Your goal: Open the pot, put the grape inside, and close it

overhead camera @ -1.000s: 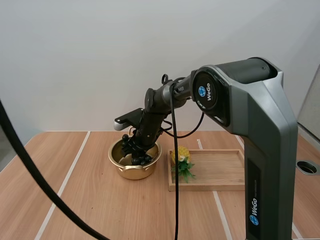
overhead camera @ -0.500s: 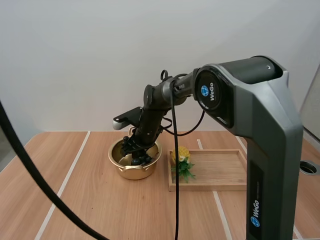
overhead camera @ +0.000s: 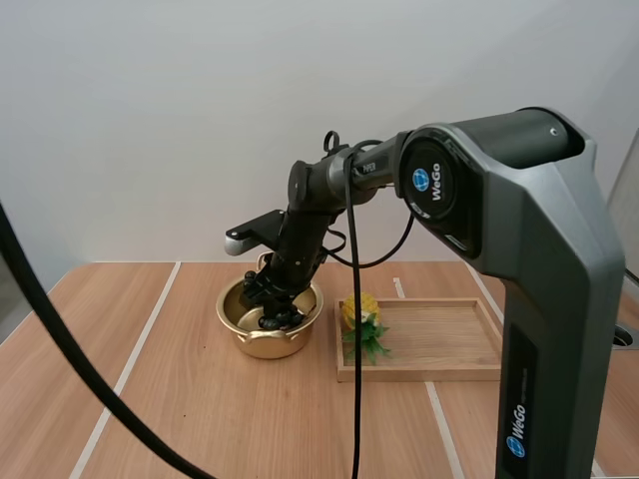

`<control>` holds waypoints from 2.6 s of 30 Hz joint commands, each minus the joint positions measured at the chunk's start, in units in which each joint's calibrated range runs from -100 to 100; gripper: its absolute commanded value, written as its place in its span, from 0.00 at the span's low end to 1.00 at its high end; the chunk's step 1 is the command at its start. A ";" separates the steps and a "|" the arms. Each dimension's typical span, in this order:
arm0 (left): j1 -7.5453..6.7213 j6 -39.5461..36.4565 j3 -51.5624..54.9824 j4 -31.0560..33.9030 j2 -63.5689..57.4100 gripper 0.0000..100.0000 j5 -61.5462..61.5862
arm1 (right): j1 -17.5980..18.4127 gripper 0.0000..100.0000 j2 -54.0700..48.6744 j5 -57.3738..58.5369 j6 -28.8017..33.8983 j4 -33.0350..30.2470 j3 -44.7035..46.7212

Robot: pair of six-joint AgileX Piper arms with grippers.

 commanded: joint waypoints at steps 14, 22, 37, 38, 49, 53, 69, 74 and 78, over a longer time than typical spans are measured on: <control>-0.19 -0.22 -0.37 0.49 -0.28 0.00 -1.22 | -0.19 0.00 5.35 7.53 0.19 -2.69 2.47; -0.19 -0.22 -0.37 0.49 -0.28 0.00 -1.22 | -0.19 0.42 5.35 8.28 1.12 -2.45 2.47; -0.19 -0.22 -0.37 0.49 -0.28 0.00 -1.22 | -0.19 1.00 0.48 7.39 1.40 2.28 0.77; -0.19 -0.22 -0.37 0.49 -0.28 0.00 -1.22 | -0.19 1.00 -0.59 7.39 1.40 2.71 0.43; -0.19 -0.22 -0.37 0.49 -0.28 0.00 -1.22 | -0.19 1.00 -14.38 6.93 2.94 3.62 -1.67; -0.19 -0.22 -0.37 0.49 -0.28 0.00 -1.22 | -0.19 1.00 -20.04 6.60 3.74 3.62 -1.67; -0.19 -0.55 -0.37 0.24 -0.28 0.00 -1.22 | -9.96 1.00 -50.03 -8.40 8.20 -1.73 -1.67; -0.19 -0.55 -0.37 0.26 -0.28 0.00 -2.57 | -13.34 1.00 -57.39 -13.27 10.81 -3.01 -1.67; -0.19 -0.55 -0.37 0.26 -0.28 0.00 -3.08 | -15.13 1.00 -62.30 -15.47 13.68 -7.31 -1.67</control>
